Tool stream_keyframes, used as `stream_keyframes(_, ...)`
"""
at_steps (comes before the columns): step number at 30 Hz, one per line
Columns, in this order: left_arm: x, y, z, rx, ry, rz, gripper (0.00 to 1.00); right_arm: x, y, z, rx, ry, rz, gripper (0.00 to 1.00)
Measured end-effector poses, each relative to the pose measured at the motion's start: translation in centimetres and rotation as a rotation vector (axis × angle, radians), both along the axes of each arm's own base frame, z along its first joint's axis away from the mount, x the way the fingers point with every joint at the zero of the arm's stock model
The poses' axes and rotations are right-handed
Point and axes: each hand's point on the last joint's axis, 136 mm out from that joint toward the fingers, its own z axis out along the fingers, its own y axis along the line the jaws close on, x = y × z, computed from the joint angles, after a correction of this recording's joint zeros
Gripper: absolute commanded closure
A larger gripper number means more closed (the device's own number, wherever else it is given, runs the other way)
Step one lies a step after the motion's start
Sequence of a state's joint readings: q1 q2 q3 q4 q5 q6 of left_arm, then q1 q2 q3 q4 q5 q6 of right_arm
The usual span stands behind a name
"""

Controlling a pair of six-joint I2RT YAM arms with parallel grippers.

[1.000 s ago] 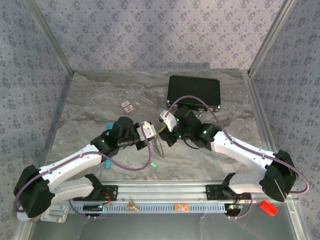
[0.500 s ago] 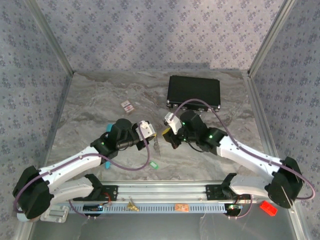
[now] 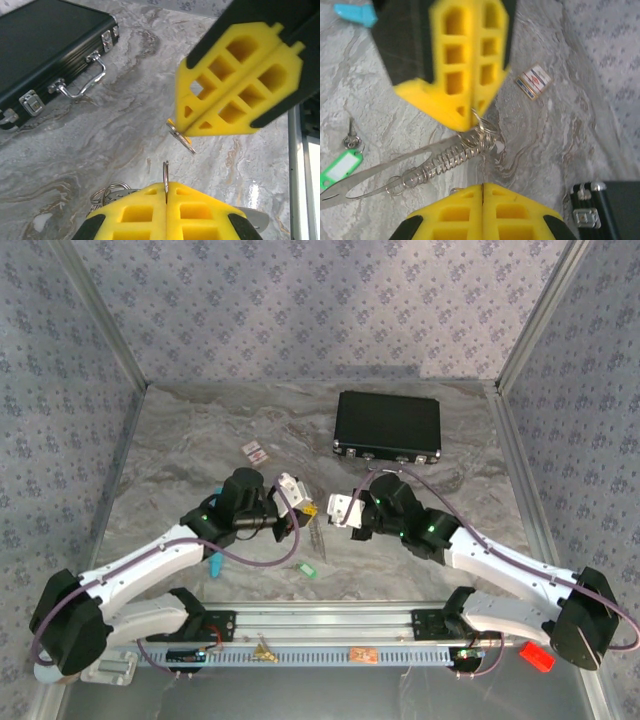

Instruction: Put the keys on the keyring

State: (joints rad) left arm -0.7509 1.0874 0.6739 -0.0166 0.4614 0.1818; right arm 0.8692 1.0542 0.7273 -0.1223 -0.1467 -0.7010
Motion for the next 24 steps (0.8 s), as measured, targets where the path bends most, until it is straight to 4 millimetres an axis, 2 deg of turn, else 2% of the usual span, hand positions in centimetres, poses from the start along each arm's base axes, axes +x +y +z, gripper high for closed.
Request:
stream_keyframes(9,-0.3,-0.5,-0.2,-0.022,0.089,-0.046,1.00,-0.8,0.5,0.2,-0.064,-0.133,0.140,1.00)
stream_keyframes(24,-0.9,-0.7,-0.2,-0.039,0.141,-0.096,1.00,-0.2,0.8,1.6,-0.038,-0.172,0.142,1.00)
